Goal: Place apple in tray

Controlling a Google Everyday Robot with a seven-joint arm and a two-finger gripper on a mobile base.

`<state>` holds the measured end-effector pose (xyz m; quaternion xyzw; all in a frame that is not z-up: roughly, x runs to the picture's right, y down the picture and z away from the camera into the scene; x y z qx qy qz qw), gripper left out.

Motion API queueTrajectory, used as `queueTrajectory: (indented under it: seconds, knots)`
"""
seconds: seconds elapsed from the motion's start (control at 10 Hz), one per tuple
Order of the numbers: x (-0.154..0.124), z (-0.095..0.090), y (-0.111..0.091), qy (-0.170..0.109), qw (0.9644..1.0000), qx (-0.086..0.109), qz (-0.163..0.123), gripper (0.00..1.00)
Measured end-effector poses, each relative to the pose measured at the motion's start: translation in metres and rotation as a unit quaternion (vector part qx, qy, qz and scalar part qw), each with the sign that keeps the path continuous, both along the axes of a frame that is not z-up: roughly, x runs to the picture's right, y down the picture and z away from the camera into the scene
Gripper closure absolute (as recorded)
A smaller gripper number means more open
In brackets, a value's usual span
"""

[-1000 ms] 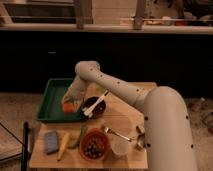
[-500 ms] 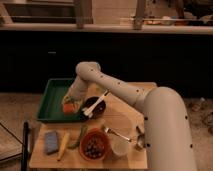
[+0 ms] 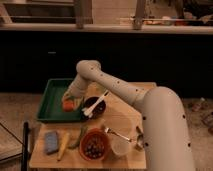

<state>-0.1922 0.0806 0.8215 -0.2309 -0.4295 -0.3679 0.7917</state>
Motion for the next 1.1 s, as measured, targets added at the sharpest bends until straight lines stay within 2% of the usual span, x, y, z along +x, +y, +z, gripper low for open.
queueTrajectory:
  seconds: [0.2, 0.6, 1.1]
  knots:
    - [-0.003, 0.006, -0.010, 0.005, 0.9999, 0.008, 0.004, 0.21]
    - [0.000, 0.028, -0.039, 0.031, 0.9990, 0.023, 0.021, 0.20]
    - [0.009, 0.033, -0.049, 0.039, 0.9980, 0.029, 0.040, 0.20]
